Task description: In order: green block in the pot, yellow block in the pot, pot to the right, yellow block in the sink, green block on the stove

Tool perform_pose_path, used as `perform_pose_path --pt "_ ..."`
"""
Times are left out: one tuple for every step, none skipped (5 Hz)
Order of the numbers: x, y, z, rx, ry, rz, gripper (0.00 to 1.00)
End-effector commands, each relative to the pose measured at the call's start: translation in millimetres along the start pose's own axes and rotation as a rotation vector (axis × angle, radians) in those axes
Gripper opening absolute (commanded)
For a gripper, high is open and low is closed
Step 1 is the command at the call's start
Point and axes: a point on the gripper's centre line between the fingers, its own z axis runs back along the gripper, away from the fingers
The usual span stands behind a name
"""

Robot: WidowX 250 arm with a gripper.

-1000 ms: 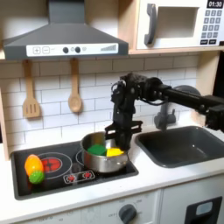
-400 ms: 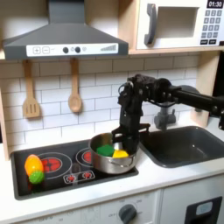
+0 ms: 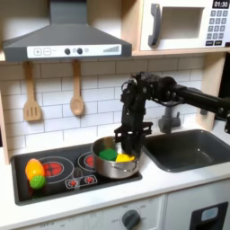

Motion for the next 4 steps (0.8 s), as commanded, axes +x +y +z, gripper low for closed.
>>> perform_pose_path --pt "-3.5 9.4 -0.2 0.025 0.023 0.099 1.0" --pt "-6.1 8.8 -0.9 0.022 0.028 0.136 1.0" --pt "-6.8 7.5 -3.1 0.026 0.035 0.159 1.0" --pt "-11.2 5.8 -6.5 0.016 0.046 0.246 1.0"
